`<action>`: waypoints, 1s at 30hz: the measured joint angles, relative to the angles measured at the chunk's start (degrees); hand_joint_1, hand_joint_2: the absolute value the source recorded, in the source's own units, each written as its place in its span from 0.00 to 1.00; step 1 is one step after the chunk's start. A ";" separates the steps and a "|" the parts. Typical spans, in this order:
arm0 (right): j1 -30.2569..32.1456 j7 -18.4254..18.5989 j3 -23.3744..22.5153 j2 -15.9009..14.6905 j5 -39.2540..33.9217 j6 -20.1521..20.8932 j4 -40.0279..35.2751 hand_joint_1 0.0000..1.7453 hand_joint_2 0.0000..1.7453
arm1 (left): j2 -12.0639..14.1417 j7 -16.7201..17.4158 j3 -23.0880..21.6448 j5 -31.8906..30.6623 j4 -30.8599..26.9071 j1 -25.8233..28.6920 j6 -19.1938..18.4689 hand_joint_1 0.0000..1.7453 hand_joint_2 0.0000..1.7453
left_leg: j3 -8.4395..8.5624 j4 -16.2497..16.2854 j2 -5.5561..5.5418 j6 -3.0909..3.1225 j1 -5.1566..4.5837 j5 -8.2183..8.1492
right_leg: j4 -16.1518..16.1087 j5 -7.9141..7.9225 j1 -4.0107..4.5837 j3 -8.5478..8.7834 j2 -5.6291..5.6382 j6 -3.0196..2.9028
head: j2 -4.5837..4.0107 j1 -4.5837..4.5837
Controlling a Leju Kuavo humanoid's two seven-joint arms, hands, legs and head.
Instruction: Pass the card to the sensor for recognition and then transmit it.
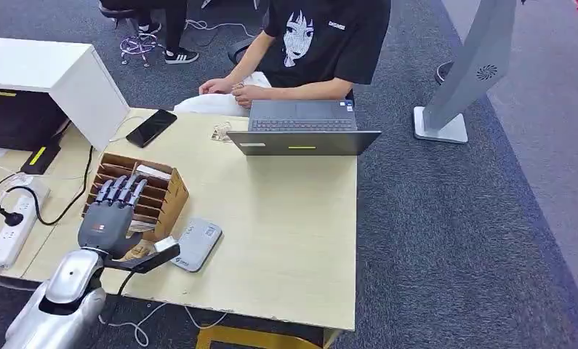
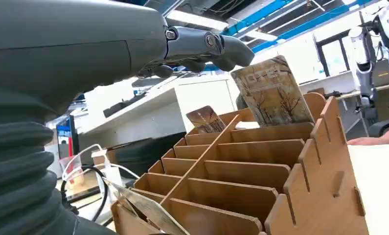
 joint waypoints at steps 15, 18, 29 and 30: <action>0.04 -0.11 -0.48 0.00 -0.02 -0.04 0.00 0.00 1.00 | -0.44 -0.54 0.00 0.83 0.48 -0.30 -0.22 0.99 1.00 | 0.00 0.00 0.00 0.00 0.00 0.00 | 0.00 0.00 0.00 0.00 0.00 0.00 | 0.00 0.00; 0.05 -0.17 -0.83 0.00 -0.04 -0.07 0.00 0.00 1.00 | -0.46 -0.74 0.00 1.90 0.77 -0.76 -1.78 1.00 1.00 | 0.00 0.00 0.00 0.00 0.00 0.00 | 0.00 0.00 0.00 0.00 0.00 0.00 | 0.00 0.00; 0.09 -0.48 -1.97 0.00 -0.15 -0.48 0.00 0.00 1.00 | -0.24 0.13 -0.48 3.76 1.97 -2.28 -7.26 1.00 1.00 | 0.00 0.00 0.00 0.00 0.00 0.00 | 0.00 0.00 0.00 0.00 0.00 0.00 | 0.00 0.00; 0.09 -0.52 -2.08 0.00 -0.15 -0.48 0.00 0.00 1.00 | -0.11 0.15 -0.57 3.89 1.99 -2.34 -7.46 1.00 1.00 | 0.00 0.00 0.00 0.00 0.00 0.00 | 0.00 0.00 0.00 0.00 0.01 0.00 | 0.00 0.00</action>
